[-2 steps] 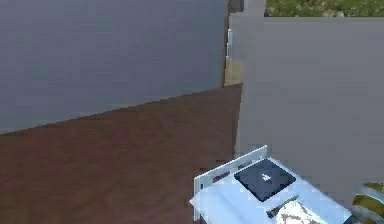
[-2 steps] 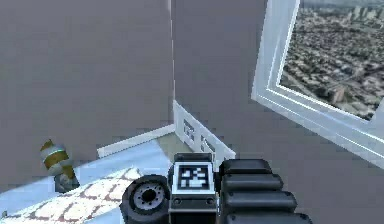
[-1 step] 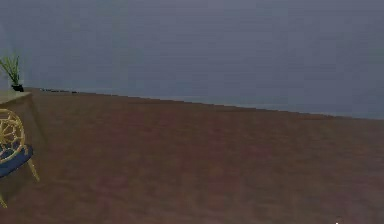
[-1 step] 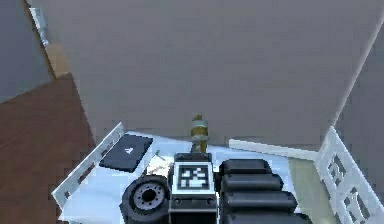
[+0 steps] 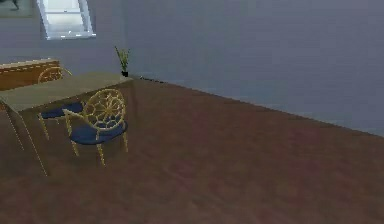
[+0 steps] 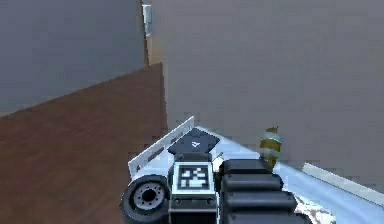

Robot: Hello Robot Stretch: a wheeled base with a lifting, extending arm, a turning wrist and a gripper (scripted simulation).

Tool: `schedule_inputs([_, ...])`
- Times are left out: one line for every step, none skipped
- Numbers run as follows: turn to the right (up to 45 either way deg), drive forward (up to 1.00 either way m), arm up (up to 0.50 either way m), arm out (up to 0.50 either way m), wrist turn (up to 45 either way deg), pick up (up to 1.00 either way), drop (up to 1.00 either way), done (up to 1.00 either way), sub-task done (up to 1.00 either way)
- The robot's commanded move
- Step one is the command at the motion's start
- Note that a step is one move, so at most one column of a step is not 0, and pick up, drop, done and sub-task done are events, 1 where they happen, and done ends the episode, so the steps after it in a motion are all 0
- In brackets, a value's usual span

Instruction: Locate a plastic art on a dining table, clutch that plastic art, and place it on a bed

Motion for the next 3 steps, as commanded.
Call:
schedule_inputs([45.0,0.00,0.00,0.00,0.0,0.00,0.00,0.00,0.00])
schedule_inputs([45.0,0.00,0.00,0.00,0.0,0.00,0.00,0.00,0.00])
schedule_inputs([18.0,0.00,0.00,0.00,0.0,0.00,0.00,0.00,0.00])
